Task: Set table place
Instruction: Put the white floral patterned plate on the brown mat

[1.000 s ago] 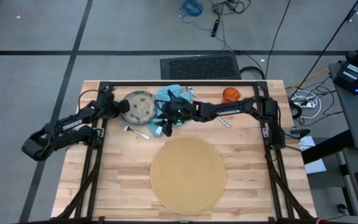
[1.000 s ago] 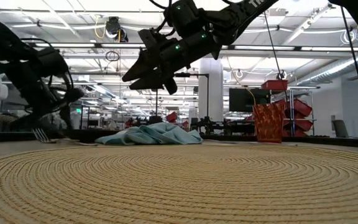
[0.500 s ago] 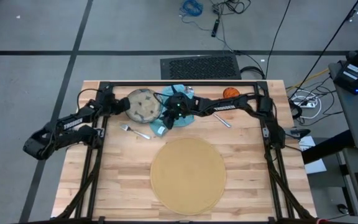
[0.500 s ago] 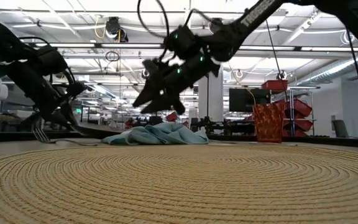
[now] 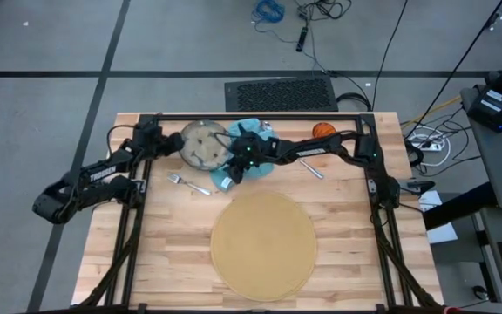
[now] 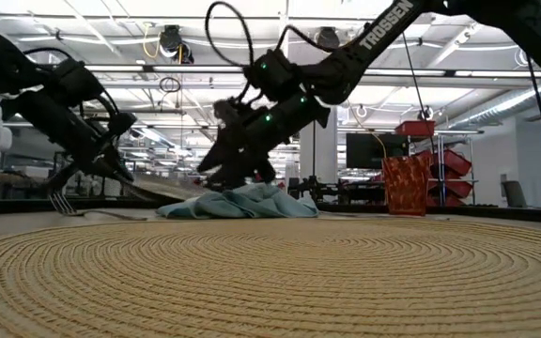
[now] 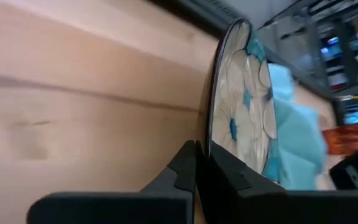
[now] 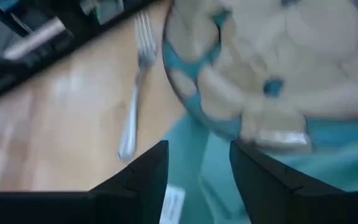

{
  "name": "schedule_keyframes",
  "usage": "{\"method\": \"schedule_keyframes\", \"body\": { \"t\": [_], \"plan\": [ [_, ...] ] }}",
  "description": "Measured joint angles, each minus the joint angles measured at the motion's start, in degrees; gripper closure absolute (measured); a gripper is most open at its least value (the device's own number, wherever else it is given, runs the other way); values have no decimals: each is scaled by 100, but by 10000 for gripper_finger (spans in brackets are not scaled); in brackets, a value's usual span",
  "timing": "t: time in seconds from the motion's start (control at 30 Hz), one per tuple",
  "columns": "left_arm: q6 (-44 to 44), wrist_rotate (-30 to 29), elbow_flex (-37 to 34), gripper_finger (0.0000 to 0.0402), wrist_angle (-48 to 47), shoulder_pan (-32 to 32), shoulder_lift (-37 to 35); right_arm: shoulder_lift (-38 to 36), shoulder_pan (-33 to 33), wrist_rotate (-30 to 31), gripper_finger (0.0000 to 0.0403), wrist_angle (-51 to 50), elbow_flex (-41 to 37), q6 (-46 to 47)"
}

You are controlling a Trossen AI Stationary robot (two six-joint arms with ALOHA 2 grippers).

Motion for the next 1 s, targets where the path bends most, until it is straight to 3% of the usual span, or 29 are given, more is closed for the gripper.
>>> {"method": "schedule_keyframes", "body": {
  "t": [0.57,0.8,1.0],
  "plan": [
    [-292,433,13,401,212,-160,-914,-970,185,-340,241,-1198,-2,-665],
    [-293,437,13,401,98,-777,-1017,-1948,657,589,241,-1513,-4,-1266],
    [-431,249,15,401,167,-1576,-1019,-2852,905,1392,241,-2438,-4,-1629]
  ]
}}
